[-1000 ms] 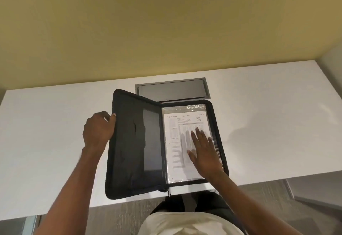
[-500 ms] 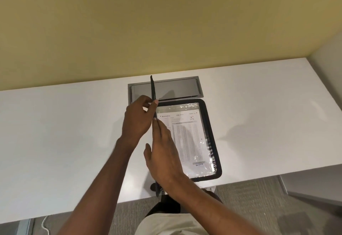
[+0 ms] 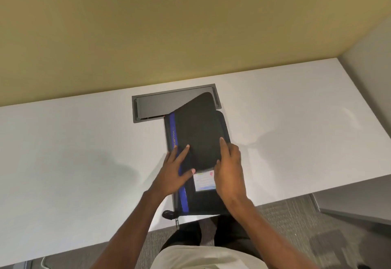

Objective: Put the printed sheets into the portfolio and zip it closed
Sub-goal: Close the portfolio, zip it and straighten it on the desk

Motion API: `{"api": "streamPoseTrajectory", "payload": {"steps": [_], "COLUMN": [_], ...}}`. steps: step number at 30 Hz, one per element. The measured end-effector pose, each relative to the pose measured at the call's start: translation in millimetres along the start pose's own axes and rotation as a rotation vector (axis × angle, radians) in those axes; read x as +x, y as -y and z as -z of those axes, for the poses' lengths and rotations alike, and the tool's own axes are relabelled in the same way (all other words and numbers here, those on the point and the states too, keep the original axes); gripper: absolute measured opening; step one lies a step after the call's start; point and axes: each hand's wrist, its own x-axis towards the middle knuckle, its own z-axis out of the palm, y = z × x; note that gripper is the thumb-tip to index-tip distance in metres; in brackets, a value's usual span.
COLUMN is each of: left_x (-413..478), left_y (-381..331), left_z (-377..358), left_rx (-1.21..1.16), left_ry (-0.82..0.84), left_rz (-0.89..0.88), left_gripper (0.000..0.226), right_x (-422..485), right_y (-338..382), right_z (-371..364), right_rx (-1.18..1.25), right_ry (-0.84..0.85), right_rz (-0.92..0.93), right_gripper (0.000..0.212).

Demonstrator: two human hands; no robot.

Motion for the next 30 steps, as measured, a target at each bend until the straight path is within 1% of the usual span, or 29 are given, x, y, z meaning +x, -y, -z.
{"api": "streamPoseTrajectory", "payload": {"steps": [1, 3, 5, 9, 12, 16, 20, 22, 24, 27, 29, 30], "left_x": [0, -1, 0, 5, 11, 15, 17, 16, 11, 0, -12, -19], "left_y": [3, 6, 5, 0, -6, -9, -10, -9, -5, 0, 3, 4], "left_z": [-7, -20, -32, -48, -59, -70, -77, -79, -81, -81, -82, -82], "left_rx": [0.025, 0.066, 0.106, 0.201, 0.283, 0.347, 0.356, 0.356, 0.361, 0.352, 0.291, 0.242], "left_ry": [0.03, 0.068, 0.065, 0.022, 0.003, -0.012, -0.03, -0.047, -0.063, -0.084, -0.126, -0.159], "left_rz": [0.015, 0.041, 0.063, 0.084, 0.135, 0.183, 0.203, 0.192, 0.159, 0.101, 0.075, 0.079], "left_gripper": [0.088, 0.096, 0.1, 0.102, 0.101, 0.101, 0.1, 0.097, 0.091, 0.079, 0.073, 0.071], "right_x": [5, 15, 24, 43, 54, 61, 59, 54, 44, 25, 10, 2], "right_y": [-11, -28, -43, -72, -88, -106, -113, -110, -103, -87, -76, -71], "right_z": [-4, -9, -16, -27, -31, -36, -39, -41, -44, -53, -61, -65], "right_rx": [-0.041, -0.044, -0.035, -0.034, -0.036, -0.117, -0.251, -0.293, -0.279, -0.263, -0.26, -0.252], "right_ry": [-0.005, 0.016, 0.046, 0.123, 0.192, 0.28, 0.352, 0.327, 0.273, 0.236, 0.249, 0.254], "right_rz": [-0.025, -0.108, -0.146, -0.153, -0.163, -0.124, -0.081, -0.059, -0.037, 0.05, 0.091, 0.106], "right_gripper": [0.073, 0.07, 0.069, 0.071, 0.072, 0.071, 0.077, 0.08, 0.081, 0.082, 0.079, 0.073]}}
